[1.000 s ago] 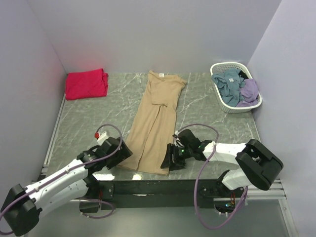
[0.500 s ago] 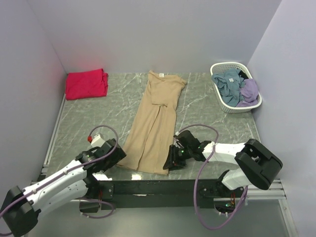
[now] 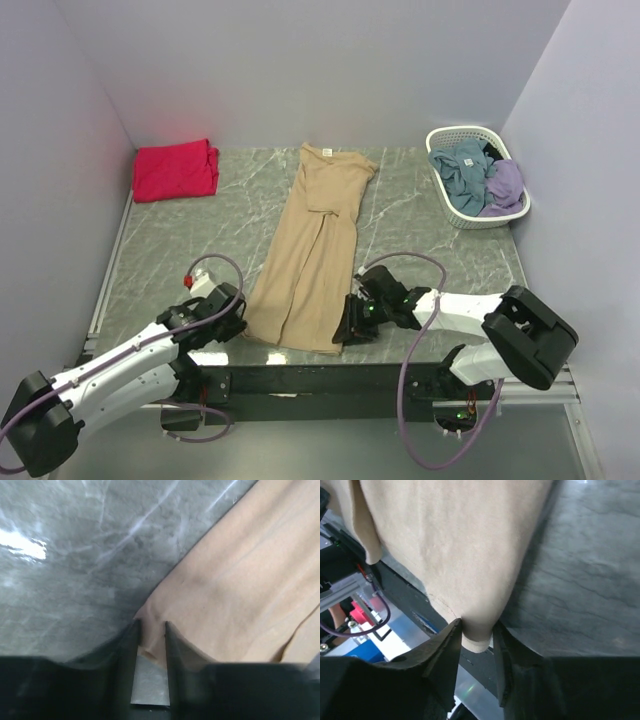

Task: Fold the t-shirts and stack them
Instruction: Fold the tshirt

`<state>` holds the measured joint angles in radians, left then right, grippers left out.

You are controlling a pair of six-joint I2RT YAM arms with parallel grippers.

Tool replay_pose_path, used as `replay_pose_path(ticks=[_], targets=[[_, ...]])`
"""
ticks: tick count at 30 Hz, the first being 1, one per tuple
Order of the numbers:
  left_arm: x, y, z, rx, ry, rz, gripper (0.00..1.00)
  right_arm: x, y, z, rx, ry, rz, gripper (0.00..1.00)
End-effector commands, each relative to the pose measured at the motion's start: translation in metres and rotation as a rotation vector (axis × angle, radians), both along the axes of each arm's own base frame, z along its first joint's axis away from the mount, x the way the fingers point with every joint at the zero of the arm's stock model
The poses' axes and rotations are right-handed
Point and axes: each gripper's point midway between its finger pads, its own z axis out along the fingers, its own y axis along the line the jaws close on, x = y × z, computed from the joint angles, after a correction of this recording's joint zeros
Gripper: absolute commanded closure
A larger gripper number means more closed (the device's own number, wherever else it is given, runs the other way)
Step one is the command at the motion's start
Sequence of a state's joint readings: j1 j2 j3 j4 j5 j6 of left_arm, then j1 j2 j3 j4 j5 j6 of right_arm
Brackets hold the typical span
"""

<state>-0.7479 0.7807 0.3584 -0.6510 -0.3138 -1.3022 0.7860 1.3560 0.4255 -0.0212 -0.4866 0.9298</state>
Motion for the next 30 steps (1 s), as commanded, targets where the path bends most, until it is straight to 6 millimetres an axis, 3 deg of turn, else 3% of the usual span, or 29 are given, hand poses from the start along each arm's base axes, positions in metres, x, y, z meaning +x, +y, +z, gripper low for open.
replay_pose_path(ticks=[1,3,4,6,11,19,23,25,26,29,30], targets=[[-0.009,-0.015,-0.001,-0.083,0.018,-0.057,0.86,-0.009,-0.027,-0.022,-0.129,0.012,-0.034,0.69],[-0.013,-0.018,-0.004,-0.102,0.032,-0.068,0.99,-0.010,-0.028,-0.022,-0.128,0.008,-0.041,0.80],[-0.016,-0.023,-0.004,-0.125,0.038,-0.088,0.99,-0.010,-0.029,-0.022,-0.129,0.005,-0.041,0.91],[-0.020,-0.024,-0.006,-0.133,0.053,-0.094,0.99,-0.013,-0.032,-0.021,-0.131,0.007,-0.044,0.99],[-0.038,-0.038,-0.005,-0.188,0.101,-0.159,0.99,-0.024,-0.053,-0.019,-0.175,0.014,-0.093,1.00],[-0.063,-0.058,0.009,-0.254,0.148,-0.223,0.99,-0.038,-0.082,0.002,-0.174,-0.021,-0.193,1.00],[-0.082,-0.066,0.005,-0.207,0.188,-0.290,0.99,-0.050,-0.094,-0.002,-0.188,0.005,-0.225,1.00],[-0.083,-0.067,0.006,-0.164,0.189,-0.292,0.99,-0.052,-0.095,-0.002,-0.172,0.011,-0.236,1.00],[-0.087,-0.070,0.006,-0.150,0.189,-0.317,0.99,-0.053,-0.097,-0.002,-0.175,0.010,-0.239,0.98],[-0.086,-0.077,0.011,-0.111,0.182,-0.336,0.99,-0.047,-0.103,0.002,-0.205,-0.022,-0.271,0.64],[-0.085,-0.081,0.016,-0.112,0.177,-0.336,0.99,-0.045,-0.103,0.004,-0.204,-0.028,-0.276,0.48]])
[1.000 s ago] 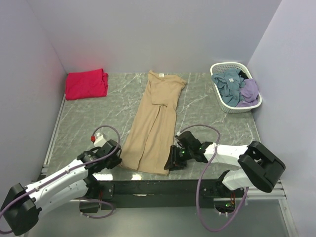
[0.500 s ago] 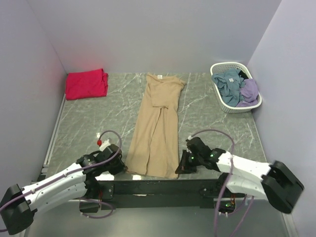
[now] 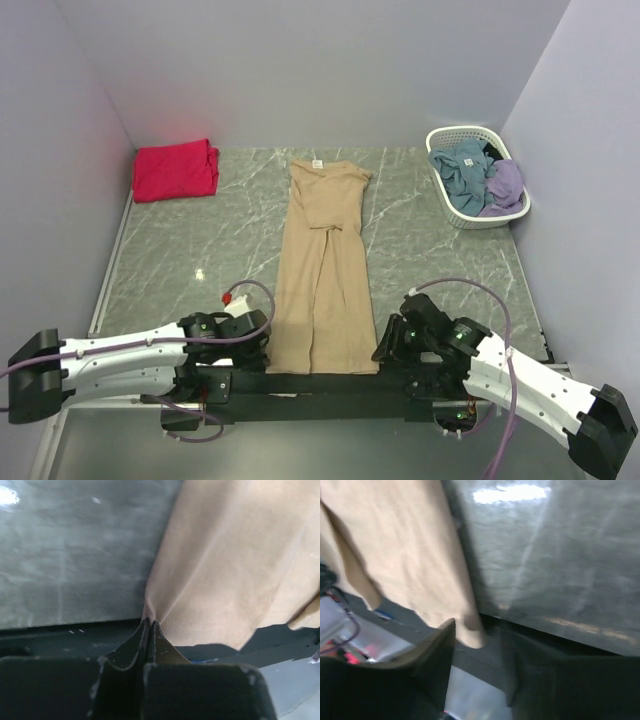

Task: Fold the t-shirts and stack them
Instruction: Fold the tshirt

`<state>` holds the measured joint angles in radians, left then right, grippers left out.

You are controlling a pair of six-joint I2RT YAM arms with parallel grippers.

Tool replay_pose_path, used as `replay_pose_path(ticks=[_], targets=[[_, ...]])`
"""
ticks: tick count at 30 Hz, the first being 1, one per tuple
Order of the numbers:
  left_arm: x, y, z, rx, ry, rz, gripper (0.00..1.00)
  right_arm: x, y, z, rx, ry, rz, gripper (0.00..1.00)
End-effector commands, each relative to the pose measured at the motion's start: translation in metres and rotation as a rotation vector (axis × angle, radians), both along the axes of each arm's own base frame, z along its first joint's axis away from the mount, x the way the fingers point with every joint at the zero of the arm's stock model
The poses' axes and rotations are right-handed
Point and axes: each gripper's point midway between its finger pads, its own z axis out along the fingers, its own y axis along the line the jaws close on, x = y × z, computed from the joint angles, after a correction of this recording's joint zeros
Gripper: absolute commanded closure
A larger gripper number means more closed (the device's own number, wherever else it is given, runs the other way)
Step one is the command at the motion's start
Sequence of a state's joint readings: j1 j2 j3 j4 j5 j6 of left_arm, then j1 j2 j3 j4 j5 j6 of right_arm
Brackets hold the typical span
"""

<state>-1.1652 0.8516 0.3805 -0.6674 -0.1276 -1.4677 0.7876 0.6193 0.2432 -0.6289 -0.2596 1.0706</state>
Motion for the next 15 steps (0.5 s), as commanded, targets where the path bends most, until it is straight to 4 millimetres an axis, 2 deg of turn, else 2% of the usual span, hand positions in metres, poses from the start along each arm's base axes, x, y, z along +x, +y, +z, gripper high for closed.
replay_pose_path(ticks=[1,3,4,6,8,10,15], targets=[[0.009,-0.015,0.019,0.014,-0.042,0.021,0.99,0.005,-0.012,0.002,-0.061,-0.019,-0.052,0.41],[0.009,-0.014,0.021,0.030,-0.049,0.027,0.83,0.005,-0.011,0.003,-0.067,-0.018,-0.047,0.40],[0.010,-0.013,0.022,0.032,-0.056,0.032,0.72,0.005,-0.013,0.002,-0.076,-0.015,-0.045,0.39],[0.013,-0.009,0.023,0.037,-0.072,0.042,0.68,0.005,-0.011,0.000,-0.079,-0.010,-0.036,0.39],[0.014,-0.006,0.024,0.025,-0.086,0.059,0.59,0.004,-0.009,-0.001,-0.069,-0.001,-0.028,0.39],[0.014,-0.003,0.026,0.010,-0.091,0.068,0.57,0.002,-0.007,-0.004,-0.055,0.011,-0.029,0.39],[0.009,0.004,0.016,0.022,-0.067,0.076,0.55,-0.001,-0.001,-0.003,-0.013,0.020,-0.020,0.39]])
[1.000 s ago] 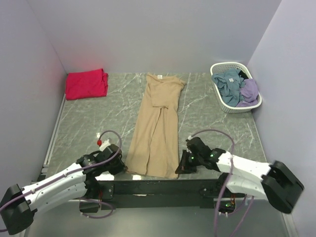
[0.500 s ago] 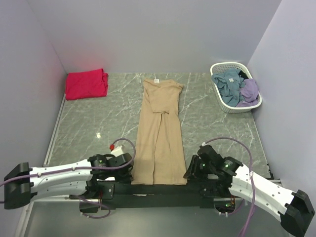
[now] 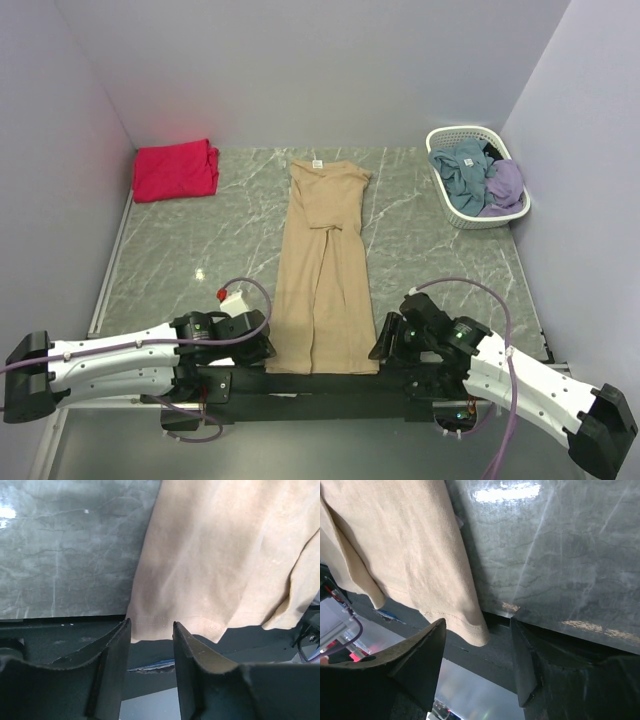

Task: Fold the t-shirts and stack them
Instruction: Fold the tshirt

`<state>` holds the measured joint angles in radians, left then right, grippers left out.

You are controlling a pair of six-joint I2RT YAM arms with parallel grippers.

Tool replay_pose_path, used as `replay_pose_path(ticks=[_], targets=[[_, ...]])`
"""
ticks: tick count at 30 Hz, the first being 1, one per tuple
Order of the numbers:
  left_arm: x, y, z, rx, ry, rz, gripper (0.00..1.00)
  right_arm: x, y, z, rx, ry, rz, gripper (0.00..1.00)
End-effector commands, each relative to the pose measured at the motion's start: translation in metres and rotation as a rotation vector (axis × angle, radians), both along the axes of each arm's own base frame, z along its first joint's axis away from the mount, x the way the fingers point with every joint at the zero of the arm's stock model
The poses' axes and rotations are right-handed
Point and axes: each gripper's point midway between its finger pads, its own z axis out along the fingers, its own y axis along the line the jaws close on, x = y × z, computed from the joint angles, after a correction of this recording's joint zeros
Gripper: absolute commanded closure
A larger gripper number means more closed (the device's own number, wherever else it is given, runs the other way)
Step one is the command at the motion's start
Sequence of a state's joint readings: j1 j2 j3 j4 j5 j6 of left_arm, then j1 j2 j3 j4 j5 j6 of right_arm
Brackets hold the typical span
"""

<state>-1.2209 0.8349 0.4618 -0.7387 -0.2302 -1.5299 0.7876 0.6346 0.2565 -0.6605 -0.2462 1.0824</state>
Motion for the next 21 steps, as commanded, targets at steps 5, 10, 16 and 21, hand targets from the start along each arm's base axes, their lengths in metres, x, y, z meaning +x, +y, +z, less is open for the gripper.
replay_pose_path(ticks=[5,10,16,21], targets=[[-0.009,0.012,-0.022,0.072,0.044,-0.001,0.53,-0.003,0.010,-0.004,0.048,0.019,0.025,0.42],[-0.013,0.017,-0.033,0.118,0.067,-0.013,0.51,-0.003,0.011,-0.004,0.048,0.019,0.032,0.43],[-0.011,0.012,-0.041,0.100,0.056,-0.008,0.50,-0.003,0.013,-0.006,0.057,0.021,0.043,0.49],[-0.009,0.004,-0.039,0.082,0.050,-0.020,0.59,-0.006,0.020,-0.009,0.092,0.038,0.065,0.63]])
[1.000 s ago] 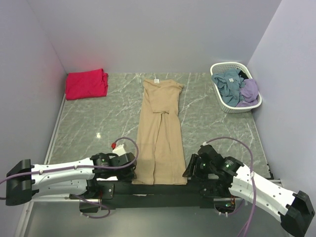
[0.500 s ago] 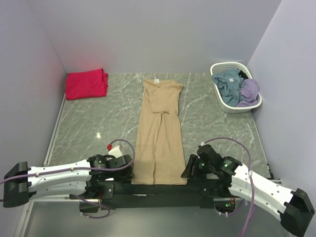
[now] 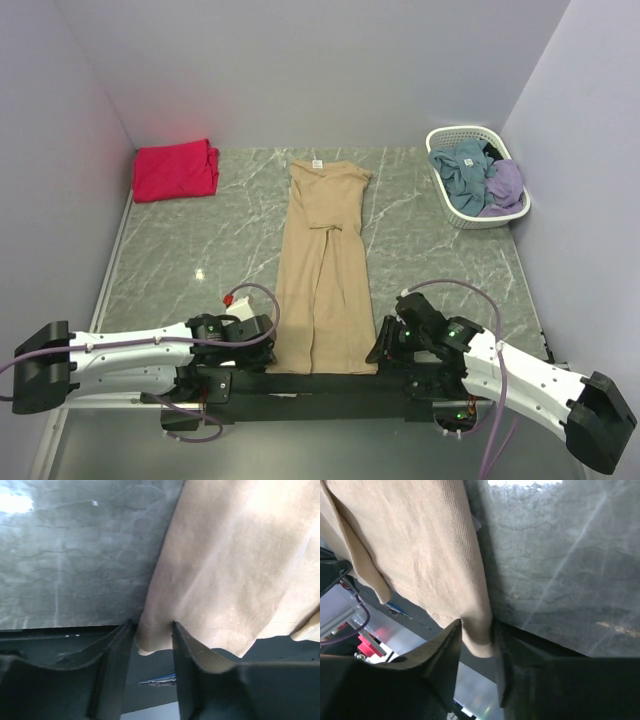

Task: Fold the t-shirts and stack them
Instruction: Fold the tshirt

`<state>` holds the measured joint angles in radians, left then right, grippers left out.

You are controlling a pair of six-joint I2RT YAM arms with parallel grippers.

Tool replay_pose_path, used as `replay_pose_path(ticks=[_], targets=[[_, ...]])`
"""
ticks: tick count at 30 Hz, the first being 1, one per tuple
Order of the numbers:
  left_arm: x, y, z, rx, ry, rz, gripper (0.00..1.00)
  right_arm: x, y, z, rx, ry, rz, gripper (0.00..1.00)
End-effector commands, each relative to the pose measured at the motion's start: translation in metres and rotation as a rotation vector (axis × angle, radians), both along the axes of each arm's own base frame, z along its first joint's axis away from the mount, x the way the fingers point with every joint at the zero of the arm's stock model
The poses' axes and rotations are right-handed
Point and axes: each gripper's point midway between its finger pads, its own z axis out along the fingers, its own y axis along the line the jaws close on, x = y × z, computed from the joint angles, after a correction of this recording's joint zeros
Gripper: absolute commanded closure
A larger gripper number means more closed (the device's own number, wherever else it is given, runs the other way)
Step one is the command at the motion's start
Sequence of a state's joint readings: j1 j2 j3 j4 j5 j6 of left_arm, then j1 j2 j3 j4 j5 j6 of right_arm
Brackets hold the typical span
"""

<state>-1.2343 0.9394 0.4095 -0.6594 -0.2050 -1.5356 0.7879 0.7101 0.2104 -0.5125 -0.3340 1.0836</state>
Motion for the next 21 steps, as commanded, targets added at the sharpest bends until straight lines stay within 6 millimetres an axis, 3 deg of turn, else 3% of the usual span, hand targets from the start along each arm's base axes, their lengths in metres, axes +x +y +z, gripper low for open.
replay_pose_path(ticks=[1,3,4,6,7,8,9,11,12,13,14,16,17,21], targets=[[0.000,0.000,-0.010,0.013,-0.003,-0.006,0.61,-0.002,0.005,-0.003,0.021,0.002,0.019,0.65],[0.000,-0.002,-0.010,0.010,-0.005,-0.015,0.73,0.000,0.008,-0.001,0.039,-0.008,0.020,0.72],[0.001,-0.003,-0.008,0.006,-0.008,-0.018,0.84,0.001,0.007,0.000,0.037,-0.012,0.018,0.77],[0.000,-0.004,-0.008,0.007,-0.008,-0.026,0.89,0.003,0.006,0.003,0.026,-0.027,0.020,0.77],[0.000,-0.002,-0.008,0.015,-0.005,-0.021,0.85,0.001,0.002,0.001,0.002,-0.020,0.019,0.68],[0.000,-0.002,-0.006,0.012,-0.006,-0.019,0.78,0.001,-0.003,0.001,-0.025,-0.023,0.014,0.50],[0.000,-0.001,-0.006,0.013,-0.005,-0.021,0.71,0.013,-0.008,0.007,-0.070,-0.076,-0.015,0.50],[-0.001,0.001,-0.005,0.012,-0.006,-0.019,0.44,0.014,-0.025,0.011,-0.157,-0.098,-0.019,0.46],[0.000,0.002,-0.004,0.014,-0.011,-0.014,0.31,0.029,-0.028,0.027,-0.183,-0.170,-0.053,0.45],[0.000,0.002,-0.002,0.011,-0.014,-0.005,0.16,0.026,-0.035,0.031,-0.217,-0.169,-0.047,0.44],[0.000,0.007,0.001,0.022,-0.018,0.001,0.11,0.034,-0.032,0.045,-0.207,-0.215,-0.040,0.44],[0.006,0.007,0.010,0.021,-0.051,0.016,0.01,0.039,-0.036,0.053,-0.237,-0.245,-0.037,0.44],[0.008,0.012,0.013,0.035,-0.062,0.021,0.01,0.042,-0.033,0.061,-0.233,-0.268,-0.020,0.44],[0.018,0.012,0.029,0.042,-0.115,0.033,0.01,0.052,-0.028,0.063,-0.296,-0.304,0.022,0.46]])
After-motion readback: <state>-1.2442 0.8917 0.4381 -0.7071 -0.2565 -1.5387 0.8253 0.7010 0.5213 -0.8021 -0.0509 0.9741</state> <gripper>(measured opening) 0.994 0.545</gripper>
